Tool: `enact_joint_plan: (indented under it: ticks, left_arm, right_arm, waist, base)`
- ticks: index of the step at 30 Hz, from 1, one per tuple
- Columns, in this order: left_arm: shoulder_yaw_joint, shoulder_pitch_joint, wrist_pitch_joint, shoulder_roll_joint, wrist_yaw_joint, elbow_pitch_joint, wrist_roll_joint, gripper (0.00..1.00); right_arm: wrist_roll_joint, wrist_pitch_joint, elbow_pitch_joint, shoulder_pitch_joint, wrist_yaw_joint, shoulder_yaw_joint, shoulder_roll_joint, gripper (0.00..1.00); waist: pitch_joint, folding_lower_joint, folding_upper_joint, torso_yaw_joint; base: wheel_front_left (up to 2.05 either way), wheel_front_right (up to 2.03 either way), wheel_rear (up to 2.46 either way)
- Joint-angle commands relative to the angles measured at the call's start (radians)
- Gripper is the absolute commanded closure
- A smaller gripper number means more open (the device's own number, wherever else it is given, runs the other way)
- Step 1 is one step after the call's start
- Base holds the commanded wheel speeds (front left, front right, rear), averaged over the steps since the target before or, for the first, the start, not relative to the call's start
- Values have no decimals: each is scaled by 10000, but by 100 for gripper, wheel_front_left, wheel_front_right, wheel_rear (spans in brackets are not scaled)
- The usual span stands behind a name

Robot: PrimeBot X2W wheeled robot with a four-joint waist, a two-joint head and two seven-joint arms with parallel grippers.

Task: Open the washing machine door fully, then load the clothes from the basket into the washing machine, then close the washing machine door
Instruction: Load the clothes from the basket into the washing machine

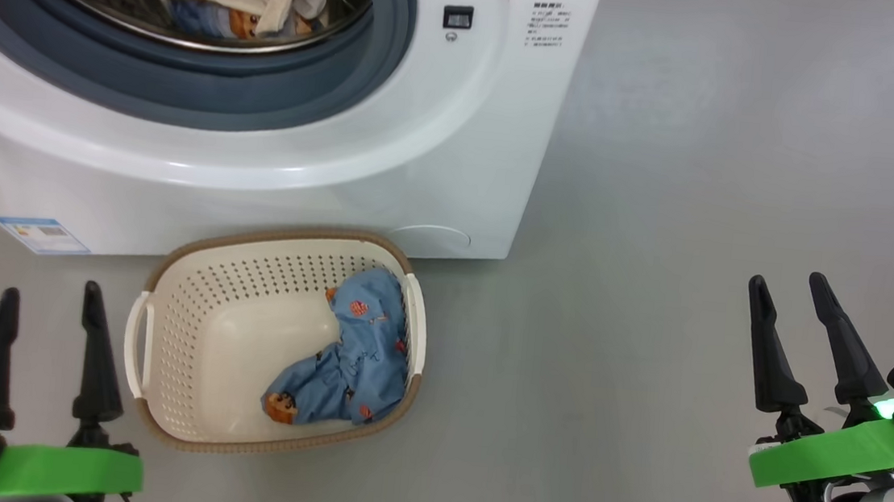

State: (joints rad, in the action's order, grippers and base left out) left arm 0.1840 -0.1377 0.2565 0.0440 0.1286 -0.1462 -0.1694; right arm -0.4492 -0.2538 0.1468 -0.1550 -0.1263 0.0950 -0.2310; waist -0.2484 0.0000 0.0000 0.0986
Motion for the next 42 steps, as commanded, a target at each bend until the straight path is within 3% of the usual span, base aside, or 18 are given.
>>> enact_joint_plan:
  ticks: [1, 11, 25, 35, 42]
  left_arm:
    - [164, -88, 53, 100, 21, 154, -74, 0]
    - [-364, -653, 53, 178, 21, -541, -86, 0]
    - [-1872, -2588, 53, 738, 21, -3828, -1364, 0]
    - [-3683, -4350, 42, 1394, 21, -6833, -2693, 0]
    - [-5110, -5570, -455, 1752, 21, -8076, -3629, 0]
  right_arm:
    - [-65, -80, -278, -141, -44, 163, -138, 0]
    - [12, -80, -452, -829, -44, 211, 40, 0]
    - [98, -80, -604, -1866, -44, 161, 594, 0]
    - [70, -80, -603, -2282, -44, 335, 1020, 0]
    - [33, -80, -601, -2530, -44, 490, 1262, 0]
  waist:
    - [-183, 0, 0, 41]
    - [-1310, 0, 0, 266]
    - [-2907, 0, 0, 701]
    - [-3768, 0, 0, 1252]
    - [-4293, 0, 0, 1582]
  base:
    - [0, 0, 0]
    - [0, 0, 0]
    - [0, 0, 0]
    - [0, 0, 0]
    - [0, 0, 0]
